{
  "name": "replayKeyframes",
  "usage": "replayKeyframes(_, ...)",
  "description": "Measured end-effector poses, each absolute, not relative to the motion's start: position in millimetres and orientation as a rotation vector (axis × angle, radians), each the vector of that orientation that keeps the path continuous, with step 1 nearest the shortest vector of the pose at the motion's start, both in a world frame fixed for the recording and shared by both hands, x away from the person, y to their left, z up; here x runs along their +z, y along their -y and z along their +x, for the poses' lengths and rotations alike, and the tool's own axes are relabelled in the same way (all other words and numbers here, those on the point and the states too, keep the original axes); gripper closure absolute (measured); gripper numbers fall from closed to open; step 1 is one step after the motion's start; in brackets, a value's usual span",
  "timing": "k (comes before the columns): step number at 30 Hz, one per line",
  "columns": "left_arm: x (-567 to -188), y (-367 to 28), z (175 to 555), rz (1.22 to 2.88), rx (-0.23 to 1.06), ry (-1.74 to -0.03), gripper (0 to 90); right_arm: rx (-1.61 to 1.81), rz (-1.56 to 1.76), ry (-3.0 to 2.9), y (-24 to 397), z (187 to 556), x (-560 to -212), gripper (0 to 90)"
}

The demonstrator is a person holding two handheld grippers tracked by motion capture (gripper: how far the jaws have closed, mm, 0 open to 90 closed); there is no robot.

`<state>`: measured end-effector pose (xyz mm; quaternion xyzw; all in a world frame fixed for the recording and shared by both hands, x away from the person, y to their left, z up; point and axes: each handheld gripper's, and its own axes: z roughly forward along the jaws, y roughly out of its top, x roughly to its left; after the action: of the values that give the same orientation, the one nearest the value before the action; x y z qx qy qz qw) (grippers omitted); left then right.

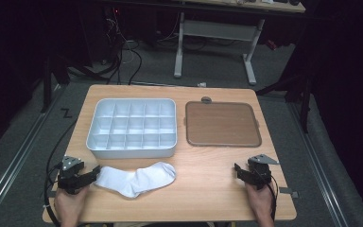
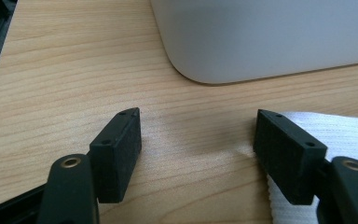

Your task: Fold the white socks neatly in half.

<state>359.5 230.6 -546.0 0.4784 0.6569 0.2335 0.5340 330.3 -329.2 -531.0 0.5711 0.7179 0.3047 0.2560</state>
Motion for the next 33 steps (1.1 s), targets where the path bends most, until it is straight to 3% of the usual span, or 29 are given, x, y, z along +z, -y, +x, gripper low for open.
replayKeyframes(33,-547.1,-227.8,359.6,1.158,0.585,-1.562,33.3,0.825,1.544,-1.961,328.1,330.5,-531.0,35.2)
